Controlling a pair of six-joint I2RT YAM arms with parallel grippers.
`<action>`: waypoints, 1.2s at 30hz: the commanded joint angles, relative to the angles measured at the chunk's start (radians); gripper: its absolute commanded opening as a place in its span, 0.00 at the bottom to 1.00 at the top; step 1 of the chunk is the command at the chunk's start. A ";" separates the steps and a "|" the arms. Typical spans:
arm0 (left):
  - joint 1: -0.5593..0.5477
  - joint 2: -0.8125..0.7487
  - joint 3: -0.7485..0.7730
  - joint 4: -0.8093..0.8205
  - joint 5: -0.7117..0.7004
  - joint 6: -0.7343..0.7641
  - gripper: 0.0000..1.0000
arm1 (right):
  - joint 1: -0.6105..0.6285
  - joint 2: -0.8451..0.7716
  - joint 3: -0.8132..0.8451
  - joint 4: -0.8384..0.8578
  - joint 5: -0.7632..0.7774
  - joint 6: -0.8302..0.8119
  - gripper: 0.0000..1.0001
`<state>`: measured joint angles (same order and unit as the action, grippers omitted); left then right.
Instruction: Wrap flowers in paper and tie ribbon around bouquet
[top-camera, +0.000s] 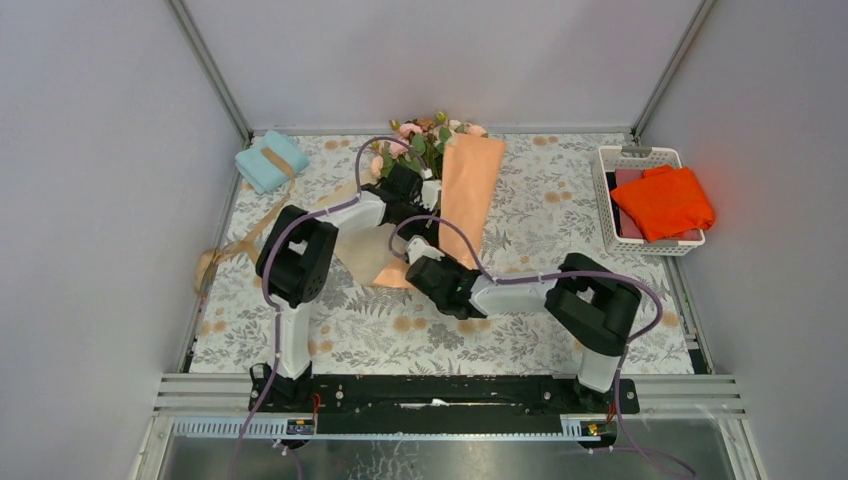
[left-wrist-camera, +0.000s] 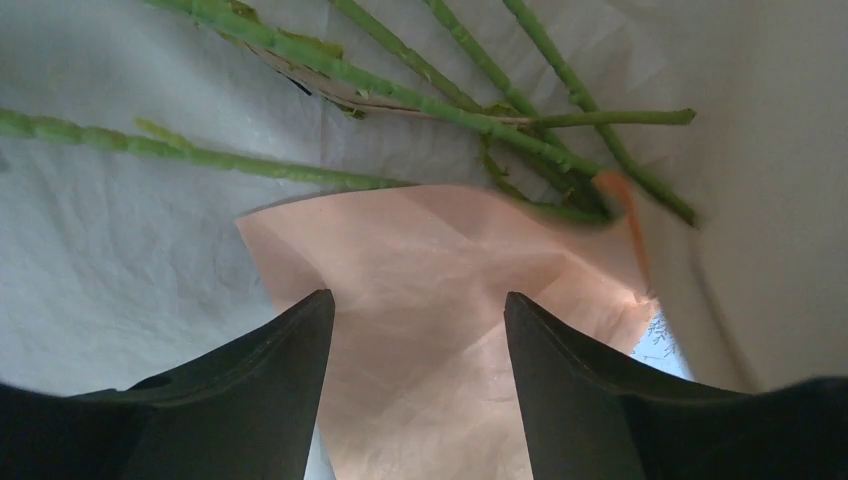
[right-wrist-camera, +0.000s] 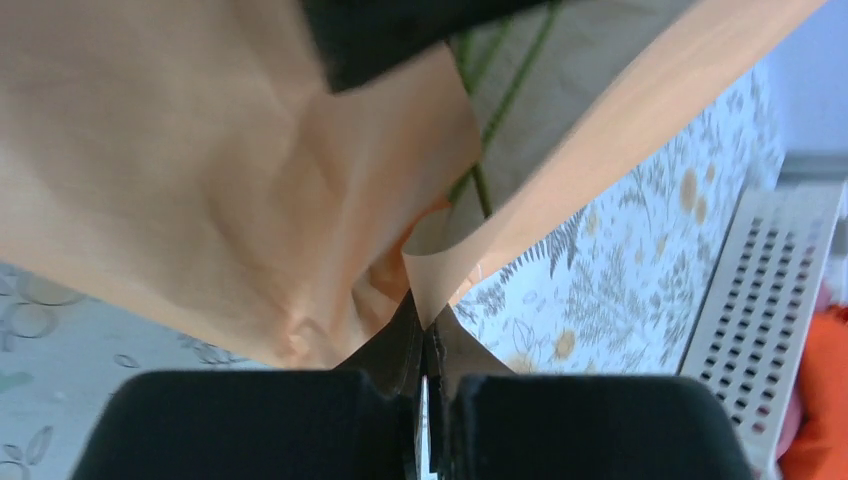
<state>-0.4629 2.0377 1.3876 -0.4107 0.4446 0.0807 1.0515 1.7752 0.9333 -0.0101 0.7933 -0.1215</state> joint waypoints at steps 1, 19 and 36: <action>0.025 0.077 -0.015 0.015 -0.001 -0.022 0.71 | 0.044 0.072 0.086 0.077 -0.032 -0.230 0.00; 0.377 -0.182 -0.022 0.098 0.469 -0.275 0.98 | 0.062 0.220 0.153 0.029 -0.102 -0.294 0.00; 0.293 -0.042 -0.099 0.290 0.492 -0.473 0.87 | 0.062 0.223 0.153 0.022 -0.109 -0.316 0.00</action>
<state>-0.1200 2.0037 1.2762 -0.2325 0.9043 -0.3698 1.1042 1.9816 1.0649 0.0170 0.7315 -0.4316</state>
